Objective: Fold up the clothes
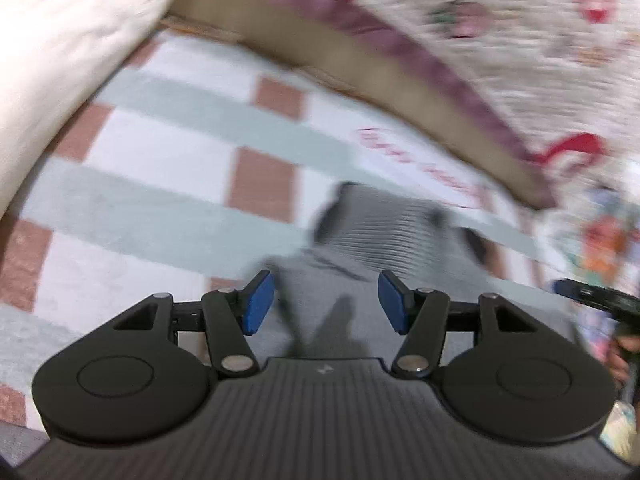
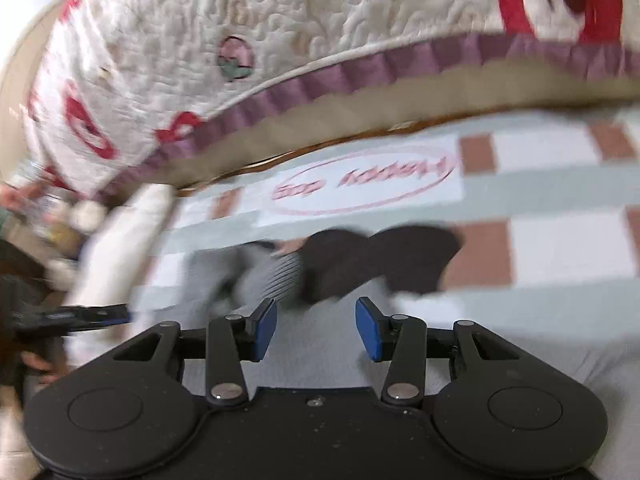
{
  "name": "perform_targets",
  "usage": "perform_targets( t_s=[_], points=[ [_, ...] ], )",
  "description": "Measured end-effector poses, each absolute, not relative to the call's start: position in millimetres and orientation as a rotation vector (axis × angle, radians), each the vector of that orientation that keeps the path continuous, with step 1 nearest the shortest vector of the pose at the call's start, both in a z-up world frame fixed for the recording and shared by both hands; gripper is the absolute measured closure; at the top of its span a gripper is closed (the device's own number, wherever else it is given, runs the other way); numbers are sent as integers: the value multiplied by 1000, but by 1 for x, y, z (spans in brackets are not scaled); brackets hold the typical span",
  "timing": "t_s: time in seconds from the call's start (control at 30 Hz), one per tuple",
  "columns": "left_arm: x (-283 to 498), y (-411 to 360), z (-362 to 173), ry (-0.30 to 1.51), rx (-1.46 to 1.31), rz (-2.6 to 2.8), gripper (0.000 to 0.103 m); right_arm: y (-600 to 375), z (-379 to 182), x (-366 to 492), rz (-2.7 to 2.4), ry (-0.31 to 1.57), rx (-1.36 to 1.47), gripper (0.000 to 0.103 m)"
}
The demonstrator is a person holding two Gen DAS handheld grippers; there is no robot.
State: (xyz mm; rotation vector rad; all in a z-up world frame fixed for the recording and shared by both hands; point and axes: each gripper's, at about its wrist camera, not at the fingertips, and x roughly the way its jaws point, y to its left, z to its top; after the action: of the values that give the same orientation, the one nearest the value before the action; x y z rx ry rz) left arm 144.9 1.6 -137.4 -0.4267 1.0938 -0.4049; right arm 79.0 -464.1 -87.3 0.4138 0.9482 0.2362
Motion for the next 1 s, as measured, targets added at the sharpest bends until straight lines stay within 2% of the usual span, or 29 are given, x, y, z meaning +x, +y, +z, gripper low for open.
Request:
perform_targets(
  t_s=[0.13, 0.2, 0.37, 0.43, 0.47, 0.5, 0.53, 0.8, 0.87, 0.9, 0.93, 1.0],
  points=[
    [135, 13, -156, 1106, -655, -456, 47, -454, -111, 95, 194, 1024, 357, 53],
    [132, 11, -157, 1076, -597, -457, 46, -446, -121, 96, 197, 1066, 332, 53],
    [131, 2, -163, 1037, -442, -433, 46, -429, -143, 87, 111, 1136, 159, 32],
    [132, 4, -167, 1033, -460, -439, 46, -428, -150, 83, 38, 1139, 145, 31],
    [133, 6, -169, 1031, -479, -445, 46, -428, -149, 80, 55, 1117, 176, 46],
    [134, 6, -170, 1029, -497, -451, 46, -428, -147, 78, 91, 1086, 213, 67],
    [135, 7, -172, 1027, -514, -458, 46, -425, -141, 76, 115, 1050, 222, 95],
    [138, 7, -165, 985, -544, -470, 46, -409, -8, 11, -154, 473, -152, 97],
    [138, 6, -166, 983, -583, -488, 43, -420, -23, -2, -234, 494, -235, 97],
    [136, 3, -167, 972, -596, -490, 40, -428, -33, -6, -255, 519, -213, 97],
    [137, -5, -170, 964, -588, -493, 32, -438, -44, -11, -266, 548, -155, 97],
    [143, -24, -176, 970, -544, -508, 31, -449, -63, -16, -285, 588, -64, 97]
  ],
)
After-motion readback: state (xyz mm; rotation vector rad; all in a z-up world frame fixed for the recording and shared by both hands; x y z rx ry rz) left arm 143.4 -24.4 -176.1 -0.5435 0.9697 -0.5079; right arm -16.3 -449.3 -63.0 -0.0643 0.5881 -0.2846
